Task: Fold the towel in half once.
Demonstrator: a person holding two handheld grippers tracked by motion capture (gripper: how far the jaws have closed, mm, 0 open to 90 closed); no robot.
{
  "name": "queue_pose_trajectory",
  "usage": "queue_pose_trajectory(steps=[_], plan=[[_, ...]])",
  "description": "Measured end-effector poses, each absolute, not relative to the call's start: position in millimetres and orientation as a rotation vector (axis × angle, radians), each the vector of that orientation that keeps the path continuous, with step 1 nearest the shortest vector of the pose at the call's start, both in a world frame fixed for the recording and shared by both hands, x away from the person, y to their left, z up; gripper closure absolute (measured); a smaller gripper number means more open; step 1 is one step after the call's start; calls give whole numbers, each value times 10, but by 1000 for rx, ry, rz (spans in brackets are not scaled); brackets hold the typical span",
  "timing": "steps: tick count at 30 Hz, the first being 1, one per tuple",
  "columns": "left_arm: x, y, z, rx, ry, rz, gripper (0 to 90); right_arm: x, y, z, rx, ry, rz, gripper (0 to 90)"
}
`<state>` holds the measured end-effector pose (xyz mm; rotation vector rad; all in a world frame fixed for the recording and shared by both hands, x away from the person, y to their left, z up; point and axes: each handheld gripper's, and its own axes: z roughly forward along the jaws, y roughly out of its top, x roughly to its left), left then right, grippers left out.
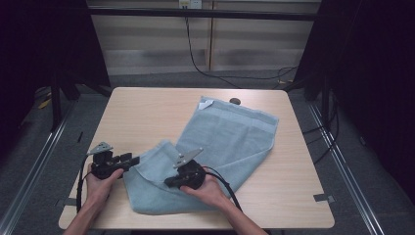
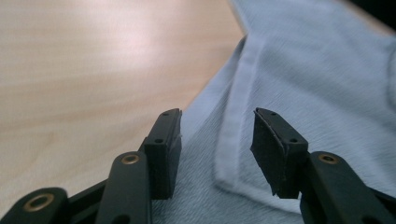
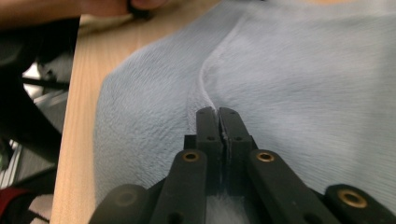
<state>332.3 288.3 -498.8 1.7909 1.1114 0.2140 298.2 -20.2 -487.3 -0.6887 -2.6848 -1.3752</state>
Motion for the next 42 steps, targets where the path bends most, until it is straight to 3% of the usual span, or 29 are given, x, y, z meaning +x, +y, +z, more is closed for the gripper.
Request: queue_pose_trajectory(steps=[12, 22, 26, 30, 38, 42], plan=[[3228, 2727, -5059, 1955, 1085, 239, 565, 2830, -1367, -4560, -1065, -2703, -1532, 891], [3253, 2583, -5051, 1994, 1032, 242, 552, 2527, -2154, -4764, -1324, -2693, -1408, 888], [3252, 2636, -4972, 1948, 1014, 224, 538, 2506, -2244, -4855, -1356, -2698, -1341, 725], [3288, 2821, -4966, 1895, 1089, 242, 545, 2623, -2189, -4719, -1370, -2663, -1436, 591], [3306, 2897, -5019, 1913, 1110, 229, 546, 3166, -1680, -4599, -1293, -2733, -1488, 571], [3301, 2866, -5031, 1935, 1079, 206, 541, 3511, -1720, -4705, -1353, -2697, -1446, 564]])
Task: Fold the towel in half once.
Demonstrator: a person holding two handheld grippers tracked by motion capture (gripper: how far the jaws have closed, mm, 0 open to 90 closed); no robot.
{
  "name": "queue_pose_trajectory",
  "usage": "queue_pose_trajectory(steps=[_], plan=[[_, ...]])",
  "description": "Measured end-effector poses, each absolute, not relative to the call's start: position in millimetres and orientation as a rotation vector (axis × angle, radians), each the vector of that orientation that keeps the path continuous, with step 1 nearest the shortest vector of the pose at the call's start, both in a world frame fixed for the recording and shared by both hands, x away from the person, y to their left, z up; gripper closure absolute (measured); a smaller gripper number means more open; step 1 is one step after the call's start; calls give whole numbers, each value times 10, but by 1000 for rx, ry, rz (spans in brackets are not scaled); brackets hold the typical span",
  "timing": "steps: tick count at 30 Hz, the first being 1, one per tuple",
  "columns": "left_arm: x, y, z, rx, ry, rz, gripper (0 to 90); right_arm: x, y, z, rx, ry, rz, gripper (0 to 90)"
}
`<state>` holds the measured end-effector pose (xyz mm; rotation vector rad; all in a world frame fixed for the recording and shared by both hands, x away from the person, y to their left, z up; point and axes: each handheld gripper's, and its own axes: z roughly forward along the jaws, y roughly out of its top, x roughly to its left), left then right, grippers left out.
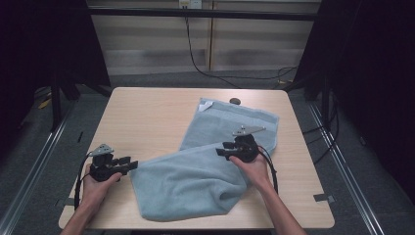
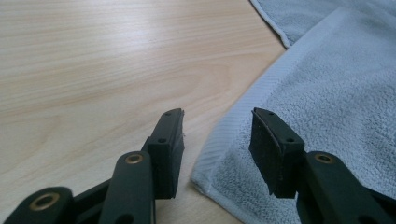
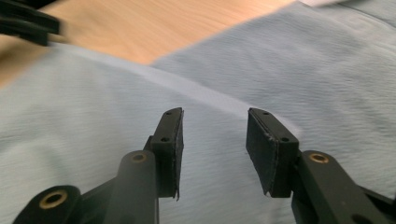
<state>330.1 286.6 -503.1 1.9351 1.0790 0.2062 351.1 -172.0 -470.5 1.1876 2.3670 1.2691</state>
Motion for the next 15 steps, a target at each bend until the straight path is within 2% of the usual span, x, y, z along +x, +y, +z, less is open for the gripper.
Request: queue_pose_trajectory(steps=[3, 6, 11, 14, 15], plan=[[3300, 2851, -5039, 1952, 1076, 207, 535, 3695, -1796, -4864, 1249, 2386, 1218, 520], [3301, 2834, -5056, 1988, 1103, 246, 529, 3786, -1820, -5006, 1306, 2368, 1152, 438], [3308, 2807, -5082, 1980, 1044, 187, 493, 3789, -1728, -5062, 1262, 2363, 1130, 431], [3259, 2711, -5069, 2025, 1010, 219, 493, 3735, -1664, -5062, 1202, 2373, 1096, 573], [3247, 2694, -5064, 2059, 976, 220, 554, 3722, -1660, -5066, 1184, 2377, 1103, 636]])
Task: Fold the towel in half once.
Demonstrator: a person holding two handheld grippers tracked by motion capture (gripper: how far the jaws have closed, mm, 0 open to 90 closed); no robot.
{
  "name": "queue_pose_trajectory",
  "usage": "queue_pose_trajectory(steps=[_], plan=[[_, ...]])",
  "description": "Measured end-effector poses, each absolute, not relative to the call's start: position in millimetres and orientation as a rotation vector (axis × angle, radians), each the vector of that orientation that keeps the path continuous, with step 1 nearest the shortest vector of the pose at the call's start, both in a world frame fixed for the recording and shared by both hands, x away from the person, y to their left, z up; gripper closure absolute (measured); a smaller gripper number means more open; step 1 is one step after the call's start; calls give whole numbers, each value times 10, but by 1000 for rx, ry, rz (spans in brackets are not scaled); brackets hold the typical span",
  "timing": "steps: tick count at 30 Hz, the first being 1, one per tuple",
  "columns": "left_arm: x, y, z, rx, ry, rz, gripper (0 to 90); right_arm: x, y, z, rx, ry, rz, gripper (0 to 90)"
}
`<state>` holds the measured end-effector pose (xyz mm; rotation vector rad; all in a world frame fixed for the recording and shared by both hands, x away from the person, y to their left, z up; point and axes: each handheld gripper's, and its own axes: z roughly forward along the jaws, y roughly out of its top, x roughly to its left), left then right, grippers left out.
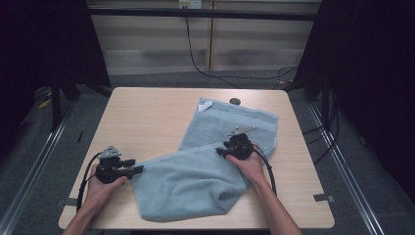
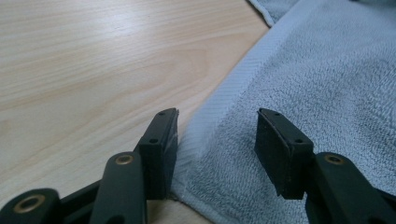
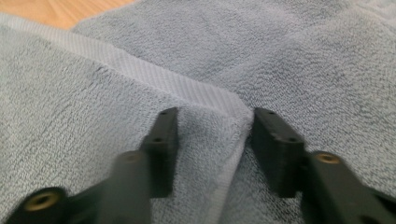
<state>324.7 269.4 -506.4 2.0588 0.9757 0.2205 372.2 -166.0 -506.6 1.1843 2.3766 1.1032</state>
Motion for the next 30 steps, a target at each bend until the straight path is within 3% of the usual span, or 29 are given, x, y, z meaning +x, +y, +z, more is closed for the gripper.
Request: queue_pose_trajectory(steps=[1, 4, 6, 11, 17, 30], plan=[[3232, 2673, -5064, 2069, 959, 225, 652, 3709, -1659, -5066, 1180, 2373, 1106, 706], [3203, 2630, -5055, 2098, 933, 226, 796, 3665, -1657, -5048, 1180, 2372, 1113, 811], [3191, 2614, -5051, 2099, 920, 192, 826, 3635, -1674, -5023, 1180, 2357, 1156, 843], [3203, 2598, -4962, 1990, 894, 117, 833, 3529, -1769, -4879, 1169, 2349, 1294, 865], [3123, 2599, -4698, 1866, 851, 134, 834, 3315, -1948, -4582, 1142, 2292, 1376, 865], [2628, 2521, -4349, 1801, 671, 97, 832, 2319, -2340, -4076, 1034, 2239, 1471, 865]])
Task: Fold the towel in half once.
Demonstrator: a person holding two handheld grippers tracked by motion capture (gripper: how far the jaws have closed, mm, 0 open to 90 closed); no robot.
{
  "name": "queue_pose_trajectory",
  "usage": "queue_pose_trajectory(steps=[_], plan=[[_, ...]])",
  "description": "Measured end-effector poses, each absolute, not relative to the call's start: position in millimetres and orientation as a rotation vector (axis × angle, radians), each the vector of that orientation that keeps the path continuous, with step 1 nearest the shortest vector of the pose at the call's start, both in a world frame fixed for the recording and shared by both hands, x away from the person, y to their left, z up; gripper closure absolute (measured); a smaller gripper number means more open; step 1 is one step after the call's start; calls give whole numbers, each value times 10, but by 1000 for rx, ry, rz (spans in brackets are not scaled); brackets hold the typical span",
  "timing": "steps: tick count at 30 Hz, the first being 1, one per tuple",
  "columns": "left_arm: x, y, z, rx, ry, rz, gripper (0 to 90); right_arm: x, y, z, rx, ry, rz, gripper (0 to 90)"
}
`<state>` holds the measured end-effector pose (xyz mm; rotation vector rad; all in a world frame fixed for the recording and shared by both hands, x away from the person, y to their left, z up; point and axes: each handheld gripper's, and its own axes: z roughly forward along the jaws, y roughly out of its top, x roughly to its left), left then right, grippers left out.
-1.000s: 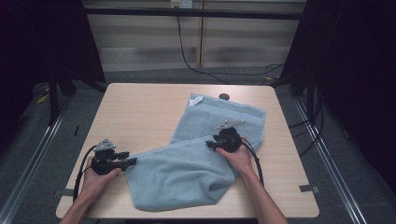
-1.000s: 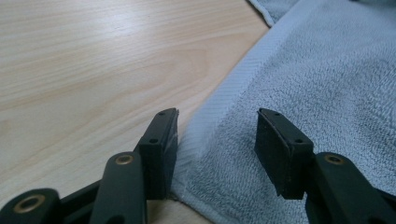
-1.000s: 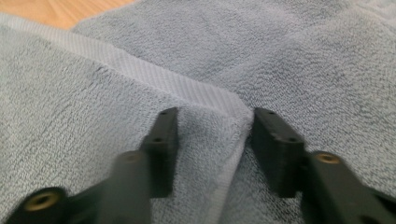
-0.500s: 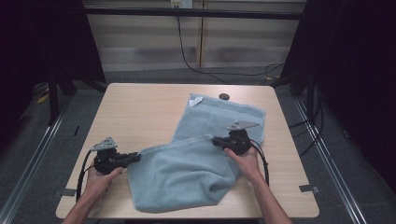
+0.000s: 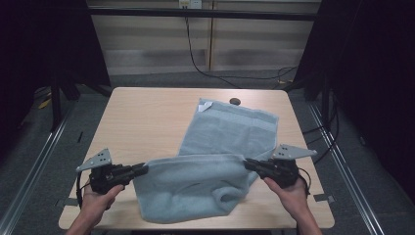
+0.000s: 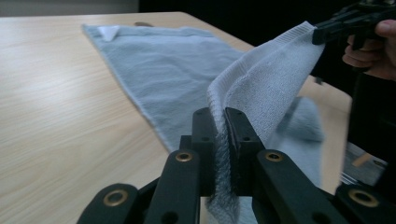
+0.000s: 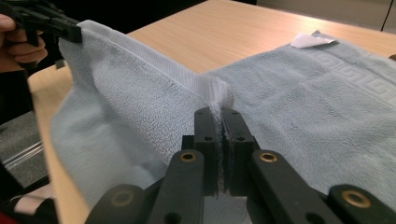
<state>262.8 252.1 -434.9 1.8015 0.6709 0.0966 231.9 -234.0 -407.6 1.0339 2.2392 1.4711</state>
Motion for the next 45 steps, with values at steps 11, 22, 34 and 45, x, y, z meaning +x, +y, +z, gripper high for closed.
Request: queue_pose_trajectory(steps=[11, 22, 34, 45], plan=[[2267, 2326, -4788, 2044, 577, -126, 767, 1647, -2533, -4606, 1116, 2346, 1452, 835], [2399, 2390, -4558, 1928, 538, -121, 587, 1665, -2697, -4449, 1116, 2278, 1526, 658], [3383, 1723, -4922, 2087, 710, -104, 621, 2972, -2120, -4761, 1151, 2492, 1331, 597], [3276, 1549, -5044, 2174, 650, -51, 631, 2980, -1699, -4937, 1098, 2662, 1194, 583]])
